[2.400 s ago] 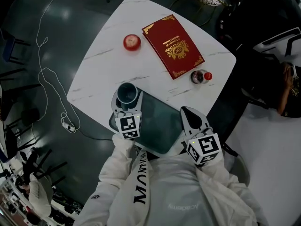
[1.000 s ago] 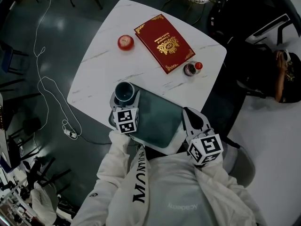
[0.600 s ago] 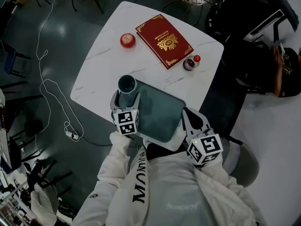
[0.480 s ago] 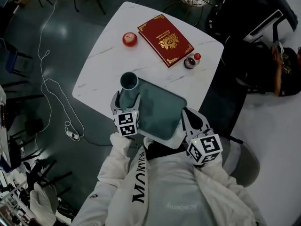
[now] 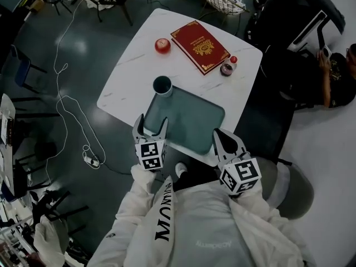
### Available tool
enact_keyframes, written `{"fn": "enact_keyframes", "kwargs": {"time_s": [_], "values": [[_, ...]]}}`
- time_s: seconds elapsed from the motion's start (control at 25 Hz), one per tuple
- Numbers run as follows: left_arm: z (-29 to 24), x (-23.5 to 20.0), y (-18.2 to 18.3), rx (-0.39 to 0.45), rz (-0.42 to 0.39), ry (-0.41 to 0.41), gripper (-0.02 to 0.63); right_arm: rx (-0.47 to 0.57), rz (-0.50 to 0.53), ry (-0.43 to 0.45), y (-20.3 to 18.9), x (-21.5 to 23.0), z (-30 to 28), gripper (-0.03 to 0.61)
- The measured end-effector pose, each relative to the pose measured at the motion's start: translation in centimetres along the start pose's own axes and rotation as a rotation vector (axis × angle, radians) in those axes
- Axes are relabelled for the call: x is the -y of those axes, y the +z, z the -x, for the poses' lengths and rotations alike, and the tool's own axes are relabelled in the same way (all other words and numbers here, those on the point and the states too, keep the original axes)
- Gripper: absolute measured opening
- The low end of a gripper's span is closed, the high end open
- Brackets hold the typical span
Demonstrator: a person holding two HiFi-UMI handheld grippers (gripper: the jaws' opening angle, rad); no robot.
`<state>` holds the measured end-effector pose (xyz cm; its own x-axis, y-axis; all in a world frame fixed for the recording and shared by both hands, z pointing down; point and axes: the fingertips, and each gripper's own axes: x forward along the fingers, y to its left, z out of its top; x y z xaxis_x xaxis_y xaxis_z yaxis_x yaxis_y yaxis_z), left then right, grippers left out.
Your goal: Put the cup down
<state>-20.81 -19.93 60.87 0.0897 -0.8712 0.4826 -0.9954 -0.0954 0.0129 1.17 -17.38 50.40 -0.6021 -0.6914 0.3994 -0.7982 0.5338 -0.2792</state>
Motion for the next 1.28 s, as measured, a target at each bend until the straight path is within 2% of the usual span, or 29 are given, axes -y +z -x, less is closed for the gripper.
{"fn": "enact_keyframes", "kwargs": {"time_s": [0.8,1.12,1.28], "values": [[12.3,2.6,0.7,0.105,0.002,-0.082,0.380,0.098,0.031,0.028,-0.8,-7.4,5.1,0.005],[16.0,2.9,0.4,0.124,-0.014,-0.099,0.335,0.115,0.038,0.025,-1.3,-9.8,6.4,0.005],[17.4,3.3,0.3,0.134,-0.028,-0.120,0.283,0.120,0.037,0.032,-1.5,-10.7,6.9,0.005]]}}
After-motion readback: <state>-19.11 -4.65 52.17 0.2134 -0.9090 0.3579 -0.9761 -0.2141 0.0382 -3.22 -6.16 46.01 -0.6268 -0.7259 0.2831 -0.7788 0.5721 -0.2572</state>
